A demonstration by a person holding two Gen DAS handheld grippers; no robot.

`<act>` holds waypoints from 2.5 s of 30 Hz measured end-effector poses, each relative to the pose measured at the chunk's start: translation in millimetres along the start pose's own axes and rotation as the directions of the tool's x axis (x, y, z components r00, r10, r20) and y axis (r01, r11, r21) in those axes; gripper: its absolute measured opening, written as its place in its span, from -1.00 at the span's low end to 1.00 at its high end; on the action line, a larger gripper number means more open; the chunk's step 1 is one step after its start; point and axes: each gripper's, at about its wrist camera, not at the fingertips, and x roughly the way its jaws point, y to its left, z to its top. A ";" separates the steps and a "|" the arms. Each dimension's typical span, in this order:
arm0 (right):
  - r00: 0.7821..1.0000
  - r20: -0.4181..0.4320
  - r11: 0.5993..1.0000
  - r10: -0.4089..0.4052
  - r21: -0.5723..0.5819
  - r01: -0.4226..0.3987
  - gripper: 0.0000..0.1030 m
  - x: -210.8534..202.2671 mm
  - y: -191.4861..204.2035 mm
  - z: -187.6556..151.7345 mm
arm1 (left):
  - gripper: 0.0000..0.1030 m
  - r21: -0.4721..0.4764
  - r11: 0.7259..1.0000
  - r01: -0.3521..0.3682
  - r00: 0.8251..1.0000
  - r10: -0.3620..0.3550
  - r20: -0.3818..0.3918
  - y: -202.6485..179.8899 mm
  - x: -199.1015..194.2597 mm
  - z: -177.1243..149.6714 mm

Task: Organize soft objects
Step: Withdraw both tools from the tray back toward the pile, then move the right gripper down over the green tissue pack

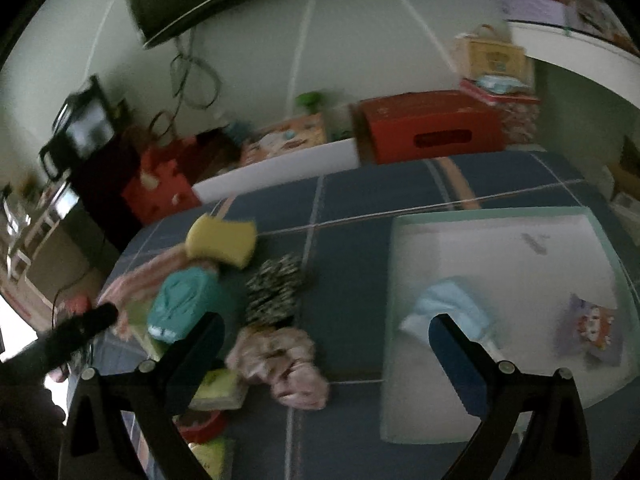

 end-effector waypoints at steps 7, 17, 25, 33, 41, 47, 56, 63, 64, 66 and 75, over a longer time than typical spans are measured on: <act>0.995 -0.094 0.997 0.036 -0.067 -0.043 1.00 18.6 37.6 -21.1 | 0.99 -0.101 0.994 -0.047 0.997 0.041 -0.065 49.0 4.2 -9.3; 0.973 -0.228 0.989 0.049 -0.124 -0.078 1.00 38.1 71.1 -52.9 | 0.99 -0.099 0.993 -0.071 0.976 0.049 -0.212 57.2 33.3 -34.3; 0.968 -0.242 0.988 0.068 -0.120 -0.100 1.00 40.3 82.9 -62.4 | 0.99 -0.116 0.991 -0.064 0.975 0.037 -0.221 57.9 34.5 -32.0; 0.981 -0.189 0.992 0.034 -0.114 -0.056 1.00 37.1 84.5 -63.8 | 0.99 -0.135 0.989 -0.059 0.975 0.027 -0.222 58.6 39.9 -31.8; 0.989 -0.143 0.995 0.042 -0.086 -0.055 1.00 34.1 84.7 -62.7 | 0.99 -0.134 0.989 -0.063 0.977 0.034 -0.212 60.8 41.7 -29.9; 0.973 -0.220 0.995 0.077 -0.050 -0.090 1.00 44.1 85.1 -68.0 | 0.99 -0.130 0.988 -0.079 0.976 0.050 -0.212 62.8 46.9 -30.2; 0.951 -0.303 0.994 0.057 -0.068 -0.082 1.00 49.9 89.8 -79.0 | 0.99 -0.155 0.987 -0.034 0.977 0.000 -0.214 61.1 50.4 -31.6; 0.937 -0.349 0.988 0.030 -0.130 -0.079 1.00 51.4 104.3 -93.9 | 0.99 -0.181 0.983 -0.020 0.977 -0.019 -0.211 64.2 51.4 -32.7; 0.933 -0.360 0.987 0.022 -0.140 -0.077 1.00 52.3 106.4 -98.8 | 0.99 -0.178 0.984 -0.022 0.977 -0.017 -0.214 63.4 52.1 -32.8; 0.925 -0.380 0.985 0.010 -0.158 -0.075 1.00 55.3 110.0 -104.0 | 0.99 -0.166 0.986 -0.023 0.975 -0.015 -0.223 62.2 53.6 -33.6; 0.889 -0.447 0.976 -0.101 -0.219 0.000 1.00 73.6 111.3 -122.0 | 0.99 -0.129 0.986 -0.102 0.955 0.061 -0.289 64.9 65.5 -39.5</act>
